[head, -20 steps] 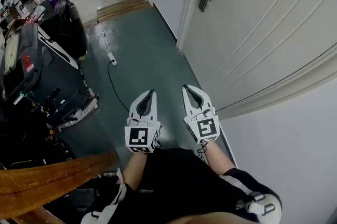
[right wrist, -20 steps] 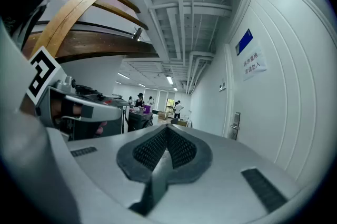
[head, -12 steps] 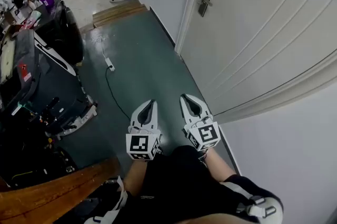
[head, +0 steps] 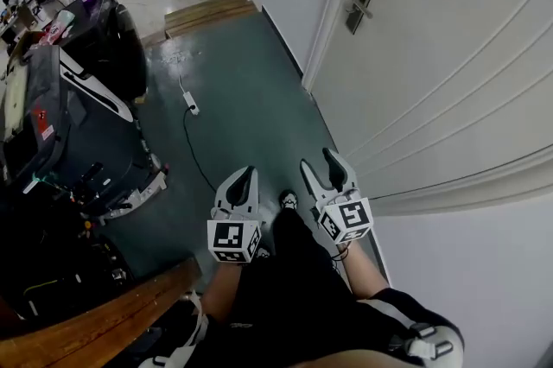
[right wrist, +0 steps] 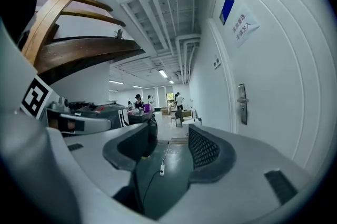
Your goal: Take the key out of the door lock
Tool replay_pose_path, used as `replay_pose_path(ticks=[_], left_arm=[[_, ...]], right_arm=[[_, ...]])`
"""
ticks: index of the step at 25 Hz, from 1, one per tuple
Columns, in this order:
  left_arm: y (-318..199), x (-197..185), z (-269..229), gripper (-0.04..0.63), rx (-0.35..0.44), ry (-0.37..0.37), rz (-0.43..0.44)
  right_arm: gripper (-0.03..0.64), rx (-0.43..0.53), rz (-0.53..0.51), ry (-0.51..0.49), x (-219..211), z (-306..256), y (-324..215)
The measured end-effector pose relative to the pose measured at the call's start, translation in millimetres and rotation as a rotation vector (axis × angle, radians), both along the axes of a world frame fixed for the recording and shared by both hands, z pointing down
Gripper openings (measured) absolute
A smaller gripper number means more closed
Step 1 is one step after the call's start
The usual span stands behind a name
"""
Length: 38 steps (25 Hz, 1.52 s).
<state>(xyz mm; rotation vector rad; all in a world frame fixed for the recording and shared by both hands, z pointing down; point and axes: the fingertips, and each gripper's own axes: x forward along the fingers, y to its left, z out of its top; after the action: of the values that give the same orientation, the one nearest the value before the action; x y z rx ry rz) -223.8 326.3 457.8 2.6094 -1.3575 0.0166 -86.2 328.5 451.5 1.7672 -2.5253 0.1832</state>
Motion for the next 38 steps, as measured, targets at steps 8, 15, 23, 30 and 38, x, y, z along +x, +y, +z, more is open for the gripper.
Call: replay_pose_path(ticks=[8,15,23,30,38], left_arm=[[-105.1,32.1,-20.4,0.023,0.031,-0.023,-0.067],[-169.3,67.9,-23.1,0.024,0.015,-0.057,-0.116],[-213.1,96.1,-12.7,0.023,-0.019,-0.106,-0.129],[-257.2,104.7,-4.2,0.023,-0.026,-0.092,-0.13],[-355.1,100.1,2.7,0.023,-0.02,-0.057,-0.111]], right_arm=[[0.244,0.032,-0.092,-0.018,29.1,-16.7,-114.6],[0.244,0.047,-0.175,-0.046,50.4,-29.7,-189.7],[0.242,0.024,-0.173,-0.118,83.9,-19.0,-238.5],[0.244,0.007,-0.177,-0.109,89.8,-8.8,-276.5],[0.244,0.003,-0.136,-0.069,95.3,-2.6,-361.2]])
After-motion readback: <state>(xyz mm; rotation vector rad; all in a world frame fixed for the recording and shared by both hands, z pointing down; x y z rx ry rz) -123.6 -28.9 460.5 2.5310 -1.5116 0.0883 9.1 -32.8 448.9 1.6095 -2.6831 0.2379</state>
